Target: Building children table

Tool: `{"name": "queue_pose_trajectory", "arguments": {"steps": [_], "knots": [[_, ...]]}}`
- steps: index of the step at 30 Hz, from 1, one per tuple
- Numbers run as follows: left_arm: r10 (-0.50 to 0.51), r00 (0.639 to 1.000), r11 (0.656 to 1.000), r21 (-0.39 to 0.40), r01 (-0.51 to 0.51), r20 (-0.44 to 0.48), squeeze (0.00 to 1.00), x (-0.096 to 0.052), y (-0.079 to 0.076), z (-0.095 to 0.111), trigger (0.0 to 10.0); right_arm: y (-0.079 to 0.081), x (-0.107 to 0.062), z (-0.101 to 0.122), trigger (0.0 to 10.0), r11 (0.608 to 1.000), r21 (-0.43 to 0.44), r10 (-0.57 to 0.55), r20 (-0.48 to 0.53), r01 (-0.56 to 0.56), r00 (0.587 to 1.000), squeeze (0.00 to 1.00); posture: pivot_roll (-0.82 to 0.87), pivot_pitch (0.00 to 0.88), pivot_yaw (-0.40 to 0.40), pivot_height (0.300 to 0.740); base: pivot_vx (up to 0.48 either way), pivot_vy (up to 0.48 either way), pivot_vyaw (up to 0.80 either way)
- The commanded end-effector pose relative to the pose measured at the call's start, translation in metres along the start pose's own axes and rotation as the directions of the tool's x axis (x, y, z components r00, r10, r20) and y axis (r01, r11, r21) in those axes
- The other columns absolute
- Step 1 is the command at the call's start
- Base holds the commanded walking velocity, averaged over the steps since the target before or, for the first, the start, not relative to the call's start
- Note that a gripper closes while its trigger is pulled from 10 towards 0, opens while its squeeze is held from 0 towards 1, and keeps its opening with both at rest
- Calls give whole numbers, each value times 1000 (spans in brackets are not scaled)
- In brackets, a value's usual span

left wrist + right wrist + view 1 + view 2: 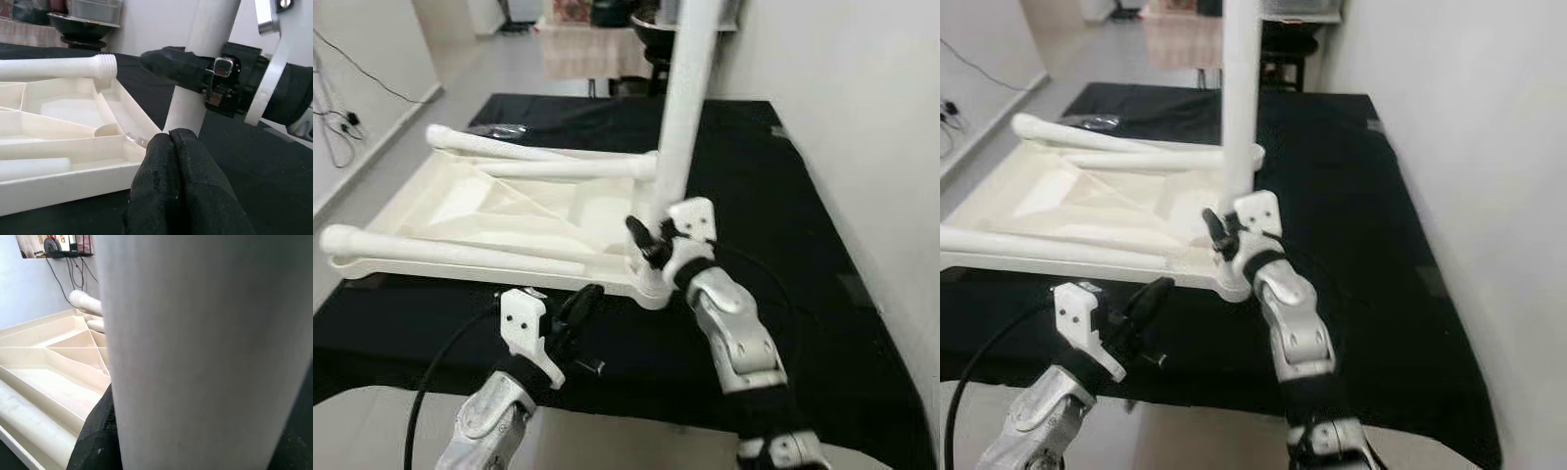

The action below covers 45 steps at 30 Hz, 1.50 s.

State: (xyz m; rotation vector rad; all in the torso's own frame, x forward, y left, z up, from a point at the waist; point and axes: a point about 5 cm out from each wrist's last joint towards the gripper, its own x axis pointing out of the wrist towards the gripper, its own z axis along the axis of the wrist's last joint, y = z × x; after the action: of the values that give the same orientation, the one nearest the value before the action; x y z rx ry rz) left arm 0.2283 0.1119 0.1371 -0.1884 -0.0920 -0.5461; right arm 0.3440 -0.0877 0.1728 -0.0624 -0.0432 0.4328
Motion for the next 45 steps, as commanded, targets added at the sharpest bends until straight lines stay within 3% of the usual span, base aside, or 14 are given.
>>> {"name": "queue_pose_trajectory", "arguments": {"steps": [1,2,3,8,9,11,19,22,23,24,25,31,39,45], "knots": [[13,1000,1000,6,-13,-22,0,-2,1,-4,10000,-9,-9,-38,10000,998,3,-55,-188,57,981,0,47,105,-20,740,0,0,0],[13,1000,1000,6,-13,-22,0,-2,1,-4,10000,-9,-9,-38,10000,998,3,-55,-188,57,981,0,47,105,-20,740,0,0,0],[13,1000,1000,6,-13,-21,0,-1,2,-4,10000,-11,-8,-33,10000,999,11,-41,-177,44,983,1000,47,105,-17,740,0,0,0],[5,1000,1000,-5,-5,-22,0,0,2,-4,10000,-31,0,-5,10000,997,-12,75,-73,-76,995,1000,38,107,-10,740,0,0,0],[4,1000,1000,-6,-5,-22,0,0,2,-4,10000,-34,1,2,10000,988,-12,152,-42,-153,987,161,37,108,-10,740,0,0,0],[4,1000,1000,-7,-4,-21,0,1,1,-4,10000,-39,2,11,10000,954,-21,300,-4,-300,954,0,38,109,-13,740,0,0,0],[6,1000,1000,-8,-6,-18,0,2,0,-5,10000,-42,5,23,10000,793,-73,602,-64,-605,796,0,50,105,-23,740,0,0,0],[6,1000,1000,-8,-6,-17,0,2,0,-5,10000,-45,9,25,10000,780,-37,621,-64,-624,781,0,54,104,-26,740,0,0,0],[6,1000,1000,-8,-6,-17,0,2,0,-5,10000,-47,10,26,9255,778,-17,626,-60,-628,777,0,54,104,-26,740,0,0,0],[6,1000,1000,-8,-6,-18,0,2,-1,-5,10000,-49,11,25,2039,769,11,639,-53,-640,767,0,60,103,-30,740,0,0,0],[6,1000,1000,-8,-6,-18,0,2,-1,-5,10000,-51,11,24,0,759,29,651,-52,-651,757,0,61,104,-31,740,0,0,0],[7,1000,1000,-7,-7,-17,0,2,-2,-5,10000,-57,9,17,0,742,40,670,-77,-669,739,0,63,107,-34,740,0,0,0],[9,1000,1000,0,-9,-19,0,0,0,-4,10000,-78,-1,-3,0,848,64,529,-107,-526,842,0,68,116,-20,740,0,0,0],[12,1000,1000,10,-12,-21,0,-3,1,-2,10000,-114,-35,-48,0,984,2,171,-296,-178,940,0,64,132,-28,740,0,0,0]]}}
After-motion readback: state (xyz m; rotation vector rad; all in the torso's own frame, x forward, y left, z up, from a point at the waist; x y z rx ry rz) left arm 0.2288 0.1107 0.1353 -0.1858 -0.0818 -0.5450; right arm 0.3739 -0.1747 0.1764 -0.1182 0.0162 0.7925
